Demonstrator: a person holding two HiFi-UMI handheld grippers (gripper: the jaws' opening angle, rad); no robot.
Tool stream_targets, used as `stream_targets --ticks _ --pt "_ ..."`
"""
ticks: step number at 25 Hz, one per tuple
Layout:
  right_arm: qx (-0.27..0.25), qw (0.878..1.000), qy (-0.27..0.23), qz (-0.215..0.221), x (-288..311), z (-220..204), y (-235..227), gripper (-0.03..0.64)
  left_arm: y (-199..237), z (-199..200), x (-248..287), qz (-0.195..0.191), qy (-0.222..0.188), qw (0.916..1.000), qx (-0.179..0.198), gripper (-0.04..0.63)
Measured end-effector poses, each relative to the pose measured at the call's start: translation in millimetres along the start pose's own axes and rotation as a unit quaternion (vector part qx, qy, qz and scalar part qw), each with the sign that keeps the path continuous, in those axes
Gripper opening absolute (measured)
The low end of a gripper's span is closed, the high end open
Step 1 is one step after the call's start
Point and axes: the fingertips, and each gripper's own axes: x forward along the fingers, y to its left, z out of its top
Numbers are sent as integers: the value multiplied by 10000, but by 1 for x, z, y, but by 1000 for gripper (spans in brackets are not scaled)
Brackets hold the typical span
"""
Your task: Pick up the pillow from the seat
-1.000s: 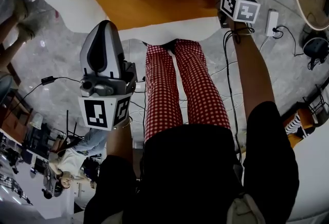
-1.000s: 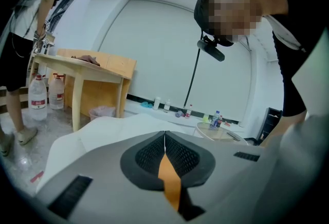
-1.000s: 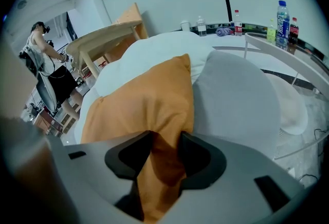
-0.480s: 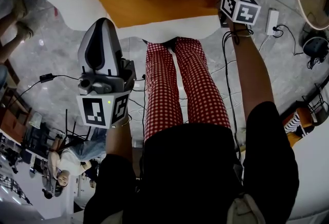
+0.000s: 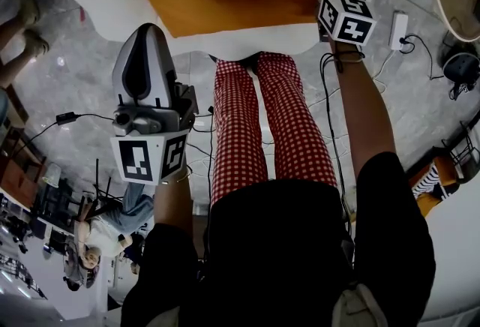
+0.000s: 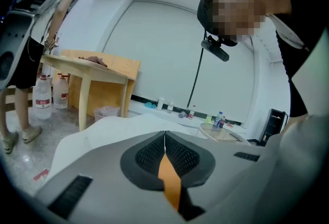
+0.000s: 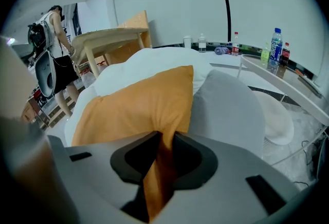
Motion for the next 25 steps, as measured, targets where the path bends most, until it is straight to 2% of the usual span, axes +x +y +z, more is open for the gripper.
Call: stream_targets --ticks 13,19,25 --pt "-154 9996 -161 -144 -25 7 15 94 15 -17 -20 44 149 9999 52 9" --pt "-141 9996 -215 -147 -37 10 20 94 37 -27 -30 389 193 9991 9 11" --pt "-266 9993 -222 -143 -46 14 27 94 69 -48 -36 559 301 9979 -137 11"
